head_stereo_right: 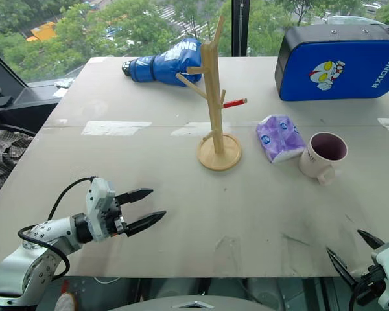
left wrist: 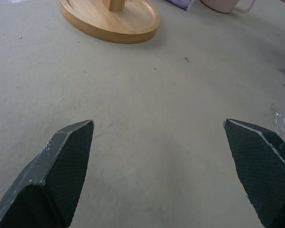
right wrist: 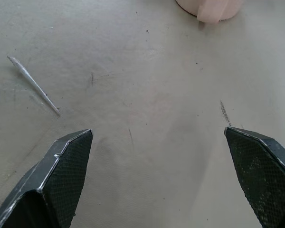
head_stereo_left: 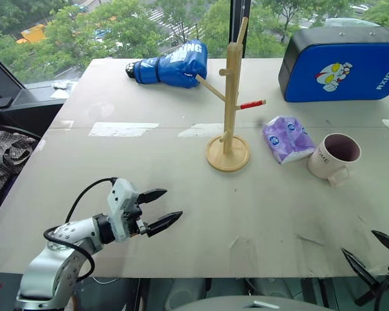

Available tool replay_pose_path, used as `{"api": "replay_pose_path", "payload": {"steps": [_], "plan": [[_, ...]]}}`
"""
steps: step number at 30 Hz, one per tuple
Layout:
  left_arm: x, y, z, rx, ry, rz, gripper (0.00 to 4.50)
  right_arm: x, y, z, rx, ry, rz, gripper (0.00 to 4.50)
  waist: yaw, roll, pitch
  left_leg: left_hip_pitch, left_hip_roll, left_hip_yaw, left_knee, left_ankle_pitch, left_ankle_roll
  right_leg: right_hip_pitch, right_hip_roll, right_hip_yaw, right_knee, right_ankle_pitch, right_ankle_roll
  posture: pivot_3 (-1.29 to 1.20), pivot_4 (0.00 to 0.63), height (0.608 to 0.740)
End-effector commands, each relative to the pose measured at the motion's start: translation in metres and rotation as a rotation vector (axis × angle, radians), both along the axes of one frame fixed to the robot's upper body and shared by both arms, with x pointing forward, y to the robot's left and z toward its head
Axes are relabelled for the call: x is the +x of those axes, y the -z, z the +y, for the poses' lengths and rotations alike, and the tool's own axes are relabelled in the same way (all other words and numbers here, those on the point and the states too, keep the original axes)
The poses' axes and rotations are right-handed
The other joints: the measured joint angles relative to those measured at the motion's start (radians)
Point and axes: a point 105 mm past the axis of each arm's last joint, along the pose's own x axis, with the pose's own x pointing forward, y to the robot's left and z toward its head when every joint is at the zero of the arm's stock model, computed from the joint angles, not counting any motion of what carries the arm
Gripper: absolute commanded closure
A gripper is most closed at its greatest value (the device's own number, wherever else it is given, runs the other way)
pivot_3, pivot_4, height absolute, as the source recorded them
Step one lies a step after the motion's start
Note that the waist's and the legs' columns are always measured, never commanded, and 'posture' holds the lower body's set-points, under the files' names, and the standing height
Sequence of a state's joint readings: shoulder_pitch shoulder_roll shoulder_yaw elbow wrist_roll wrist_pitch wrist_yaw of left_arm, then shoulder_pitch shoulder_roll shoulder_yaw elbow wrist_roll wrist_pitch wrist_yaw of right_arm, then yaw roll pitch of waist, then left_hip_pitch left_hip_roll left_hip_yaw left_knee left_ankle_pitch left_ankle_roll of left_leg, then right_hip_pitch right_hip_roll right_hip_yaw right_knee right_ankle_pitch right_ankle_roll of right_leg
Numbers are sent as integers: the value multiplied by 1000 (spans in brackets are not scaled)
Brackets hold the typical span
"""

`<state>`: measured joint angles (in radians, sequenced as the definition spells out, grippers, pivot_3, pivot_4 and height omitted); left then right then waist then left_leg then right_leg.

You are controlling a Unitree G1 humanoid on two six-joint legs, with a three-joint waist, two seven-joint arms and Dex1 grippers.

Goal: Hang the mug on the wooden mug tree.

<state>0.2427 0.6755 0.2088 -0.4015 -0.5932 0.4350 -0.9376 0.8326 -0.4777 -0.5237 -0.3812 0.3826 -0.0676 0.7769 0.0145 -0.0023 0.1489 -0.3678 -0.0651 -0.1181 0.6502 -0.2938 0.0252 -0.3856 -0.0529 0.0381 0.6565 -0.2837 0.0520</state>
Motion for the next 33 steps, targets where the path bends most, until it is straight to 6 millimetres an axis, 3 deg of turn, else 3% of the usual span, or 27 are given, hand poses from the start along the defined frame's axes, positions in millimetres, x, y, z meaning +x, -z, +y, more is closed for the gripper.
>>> {"api": "replay_pose_path", "payload": {"steps": [1,4,7,16,27,33], "plan": [[5,-16,-5,-35,36,-47,17,13,-13,3,9,56,-92,0,0,0,0,0,0,0,0,0,0,0,0,0,0,0,0,0,150,740],[4,-34,-21,-83,151,-85,17,36,-33,12,65,209,-223,0,1,-1,1,0,0,-1,0,0,0,0,0,-1,2,0,0,0,150,740],[-3,-45,-33,-91,264,-107,17,47,-41,23,71,300,-250,0,-1,3,-1,0,0,0,1,1,-2,-1,0,0,3,0,0,0,150,740],[-19,-63,-54,-58,459,-140,17,86,-41,45,92,524,-318,0,-3,3,-1,-1,-1,1,0,3,-5,-4,0,1,3,0,0,0,150,740],[-13,-66,-49,-24,440,-167,17,113,-32,21,7,697,-330,0,-13,3,-1,1,-1,2,0,3,-5,-4,1,2,5,0,0,0,150,740],[-25,-66,-54,-23,435,-175,17,119,-36,6,-6,773,-365,0,-32,3,-1,1,-1,3,0,3,-5,-4,2,3,6,0,0,0,150,740]]}}
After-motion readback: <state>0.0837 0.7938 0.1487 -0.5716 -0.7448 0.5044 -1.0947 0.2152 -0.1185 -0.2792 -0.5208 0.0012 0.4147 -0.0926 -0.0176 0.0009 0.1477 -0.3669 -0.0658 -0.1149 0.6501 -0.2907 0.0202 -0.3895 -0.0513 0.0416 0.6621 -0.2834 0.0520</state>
